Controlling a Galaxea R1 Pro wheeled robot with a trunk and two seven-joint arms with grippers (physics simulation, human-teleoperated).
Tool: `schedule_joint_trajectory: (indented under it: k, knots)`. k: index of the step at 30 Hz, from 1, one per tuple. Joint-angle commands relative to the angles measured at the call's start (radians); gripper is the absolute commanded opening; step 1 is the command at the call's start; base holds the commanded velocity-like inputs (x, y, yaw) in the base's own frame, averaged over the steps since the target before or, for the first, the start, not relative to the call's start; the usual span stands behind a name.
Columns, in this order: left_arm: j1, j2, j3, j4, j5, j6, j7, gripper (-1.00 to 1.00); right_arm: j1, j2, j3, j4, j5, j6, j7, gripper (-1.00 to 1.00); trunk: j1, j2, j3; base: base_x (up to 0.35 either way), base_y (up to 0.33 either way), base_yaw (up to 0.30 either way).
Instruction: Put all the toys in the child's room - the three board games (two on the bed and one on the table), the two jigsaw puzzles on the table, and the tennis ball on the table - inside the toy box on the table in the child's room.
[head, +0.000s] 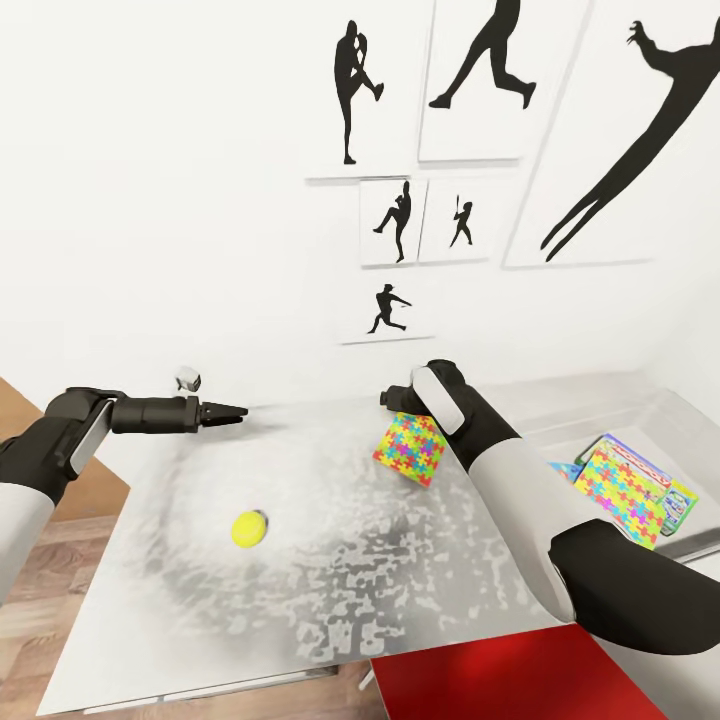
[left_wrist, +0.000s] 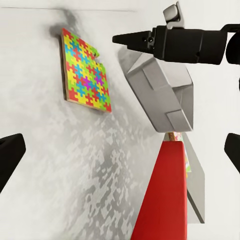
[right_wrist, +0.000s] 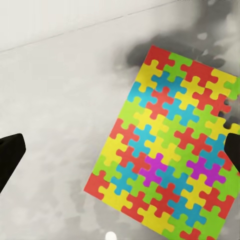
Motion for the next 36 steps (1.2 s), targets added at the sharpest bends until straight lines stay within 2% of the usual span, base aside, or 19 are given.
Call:
schedule_joint_trajectory:
  k: [1,6,11,14,36]
  knots:
    - [-0.001,0.001,-0.004,0.000,0.005,0.009,-0.001,1.00,-0.001,0.000,0.005,-0.001,-0.010,0.000,-0.010,1.00,0.001,-0.002,-0.002,0.000,0.000,0.000]
    - [-0.001,0.001,-0.004,0.000,0.005,0.008,-0.001,1.00,-0.001,0.000,0.007,-0.001,0.016,-0.002,-0.010,1.00,0.001,-0.002,-0.002,0.000,0.000,0.000]
    - [-0.001,0.001,-0.004,0.000,0.005,0.008,-0.002,1.00,-0.002,0.000,0.000,0.002,0.088,-0.016,-0.010,1.00,0.001,-0.002,-0.002,0.000,0.000,0.000]
    - [-0.001,0.001,-0.004,0.000,0.005,0.008,-0.003,1.00,-0.002,-0.001,-0.003,0.004,0.110,-0.025,-0.010,1.00,0.001,-0.002,-0.002,0.000,0.000,0.000]
    - [-0.001,0.000,-0.003,0.000,0.005,0.011,-0.004,1.00,-0.003,-0.002,0.002,0.020,0.128,-0.104,-0.009,1.00,0.001,-0.002,-0.002,0.000,0.000,0.000]
